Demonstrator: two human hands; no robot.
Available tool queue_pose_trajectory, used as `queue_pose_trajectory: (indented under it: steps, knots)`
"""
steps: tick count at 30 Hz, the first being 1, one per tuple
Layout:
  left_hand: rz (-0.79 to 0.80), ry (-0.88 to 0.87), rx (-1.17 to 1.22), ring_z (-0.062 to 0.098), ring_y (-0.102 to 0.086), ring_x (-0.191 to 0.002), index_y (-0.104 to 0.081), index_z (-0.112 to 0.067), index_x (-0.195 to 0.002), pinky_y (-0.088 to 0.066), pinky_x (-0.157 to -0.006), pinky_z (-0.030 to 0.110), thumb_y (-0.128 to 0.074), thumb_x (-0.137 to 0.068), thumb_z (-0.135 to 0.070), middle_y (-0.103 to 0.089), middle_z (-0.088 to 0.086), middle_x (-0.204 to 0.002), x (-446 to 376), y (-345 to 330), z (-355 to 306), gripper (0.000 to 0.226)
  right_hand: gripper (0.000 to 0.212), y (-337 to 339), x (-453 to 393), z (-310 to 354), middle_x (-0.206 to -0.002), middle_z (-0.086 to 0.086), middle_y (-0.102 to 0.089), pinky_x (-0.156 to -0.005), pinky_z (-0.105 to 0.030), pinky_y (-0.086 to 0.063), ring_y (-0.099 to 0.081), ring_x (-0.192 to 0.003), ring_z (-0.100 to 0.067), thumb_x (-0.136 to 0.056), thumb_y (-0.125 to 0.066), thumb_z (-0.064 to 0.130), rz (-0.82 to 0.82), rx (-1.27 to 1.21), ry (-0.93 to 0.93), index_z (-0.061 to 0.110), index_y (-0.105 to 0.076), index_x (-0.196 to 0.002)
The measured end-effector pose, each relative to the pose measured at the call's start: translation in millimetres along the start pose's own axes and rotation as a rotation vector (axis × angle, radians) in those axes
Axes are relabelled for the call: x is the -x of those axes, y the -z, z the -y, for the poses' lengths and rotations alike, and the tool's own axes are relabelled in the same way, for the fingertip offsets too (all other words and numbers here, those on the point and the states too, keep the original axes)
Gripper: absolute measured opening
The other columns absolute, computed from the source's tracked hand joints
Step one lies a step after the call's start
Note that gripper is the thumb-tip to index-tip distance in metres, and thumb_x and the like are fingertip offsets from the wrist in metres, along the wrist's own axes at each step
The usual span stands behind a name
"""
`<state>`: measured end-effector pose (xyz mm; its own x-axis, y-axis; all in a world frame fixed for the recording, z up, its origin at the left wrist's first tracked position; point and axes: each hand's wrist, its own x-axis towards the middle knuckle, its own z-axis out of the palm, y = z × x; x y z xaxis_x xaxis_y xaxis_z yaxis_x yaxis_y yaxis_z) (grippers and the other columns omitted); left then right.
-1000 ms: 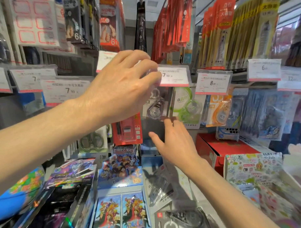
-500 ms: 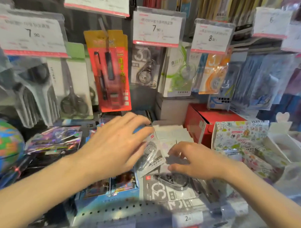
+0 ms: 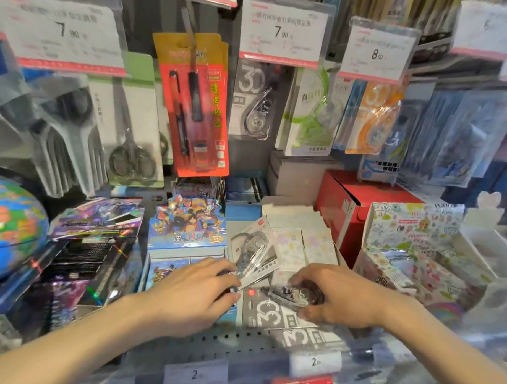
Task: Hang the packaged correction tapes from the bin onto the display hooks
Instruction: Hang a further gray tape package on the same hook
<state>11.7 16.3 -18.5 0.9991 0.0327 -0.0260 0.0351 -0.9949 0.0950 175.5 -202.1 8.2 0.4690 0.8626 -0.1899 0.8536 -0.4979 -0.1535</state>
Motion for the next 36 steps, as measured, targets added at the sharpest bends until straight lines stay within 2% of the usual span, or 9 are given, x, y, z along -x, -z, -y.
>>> queue_pose_trajectory:
  steps: [9, 11, 14, 18, 21, 23, 26, 33, 36]
  knots:
    - [-0.054, -0.034, -0.021, 0.010, -0.039, -0.135, -0.050, -0.029, -0.142, -0.033, -0.113, 0.028, -0.033, -0.107, -0.049, -0.044, -0.013, -0.147, -1, 3, 2, 0.044, 0.052, 32, 19, 1, -0.106, 0.008, -0.054, -0.087, -0.032, -0.049, -0.056, -0.096, -0.013, -0.078, -0.068, 0.050, -0.032, 0.070, -0.049, 0.019, -0.059, -0.118]
    - [-0.089, -0.037, -0.028, 0.011, -0.042, -0.132, -0.049, -0.030, -0.141, -0.034, -0.112, 0.028, -0.035, -0.106, -0.049, -0.047, -0.012, -0.144, -2, 4, 4, 0.043, 0.052, 41, 24, -1, -0.104, 0.010, -0.052, -0.085, -0.028, -0.048, -0.056, -0.093, -0.010, -0.078, -0.067, 0.052, -0.097, 0.073, -0.055, 0.020, -0.060, -0.118]
    - [-0.174, -0.061, -0.024, 0.011, -0.043, -0.131, -0.050, -0.031, -0.140, -0.034, -0.111, 0.026, -0.037, -0.104, -0.050, -0.049, -0.013, -0.139, -1, 9, 8, 0.042, 0.053, 53, 28, -3, -0.116, 0.011, -0.053, -0.090, -0.022, -0.044, -0.056, -0.104, -0.010, -0.081, -0.067, 0.054, -0.228, 0.032, -0.073, 0.030, -0.053, -0.126]
    - [-0.383, -0.068, -0.127, 0.001, -0.057, -0.113, -0.058, -0.038, -0.125, -0.034, -0.094, 0.012, -0.043, -0.098, -0.052, -0.058, -0.022, -0.121, 3, 31, 11, 0.034, 0.067, 62, 21, -4, -0.117, 0.019, -0.049, -0.089, -0.018, -0.045, -0.054, -0.100, 0.000, -0.078, -0.068, 0.060, -0.482, -0.106, -0.086, 0.032, -0.048, -0.135]
    - [-0.454, -0.051, -0.133, 0.007, -0.053, -0.124, -0.053, -0.036, -0.133, -0.045, -0.103, 0.024, -0.042, -0.098, -0.054, -0.053, -0.016, -0.134, 6, 55, 15, 0.041, 0.066, 66, 11, 3, -0.112, 0.020, -0.050, -0.081, -0.014, -0.043, -0.053, -0.097, 0.002, -0.075, -0.071, 0.060, -0.693, -0.191, -0.090, 0.030, -0.050, -0.130]
    - [-0.573, -0.067, -0.215, 0.014, -0.057, -0.122, -0.056, -0.030, -0.132, -0.054, -0.096, 0.033, -0.045, -0.097, -0.051, -0.055, -0.009, -0.135, 8, 78, 15, 0.042, 0.067, 70, 6, 11, -0.109, 0.020, -0.049, -0.073, -0.013, -0.042, -0.053, -0.093, 0.004, -0.073, -0.072, 0.061, -0.796, -0.217, -0.099, 0.031, -0.049, -0.128]
    - [-0.735, -0.096, -0.343, 0.023, -0.058, -0.122, -0.059, -0.019, -0.134, -0.058, -0.091, 0.041, -0.048, -0.097, -0.044, -0.059, 0.002, -0.135, 8, 115, 13, 0.046, 0.068, 77, -1, 23, -0.107, 0.020, -0.048, -0.065, -0.010, -0.039, -0.051, -0.087, 0.006, -0.073, -0.073, 0.062, -0.904, -0.262, -0.114, 0.033, -0.048, -0.128]
    - [-1.125, -0.237, -0.685, 0.038, -0.058, -0.117, -0.069, -0.004, -0.119, -0.048, -0.095, 0.048, -0.066, -0.089, -0.016, -0.065, 0.019, -0.127, 8, 191, -1, 0.032, 0.070, 91, -11, 38, -0.117, 0.014, -0.049, -0.082, -0.020, -0.040, -0.052, -0.104, -0.005, -0.075, -0.074, 0.059, -1.032, -0.365, -0.119, 0.028, -0.047, -0.132]
    - [-1.184, -0.254, -0.812, 0.039, -0.060, -0.119, -0.070, -0.004, -0.116, -0.044, -0.099, 0.047, -0.066, -0.087, -0.011, -0.066, 0.019, -0.129, 4, 216, -3, 0.030, 0.071, 96, -12, 42, -0.117, 0.014, -0.048, -0.088, -0.022, -0.040, -0.050, -0.108, -0.006, -0.075, -0.073, 0.058, -1.059, -0.393, -0.125, 0.026, -0.047, -0.133]
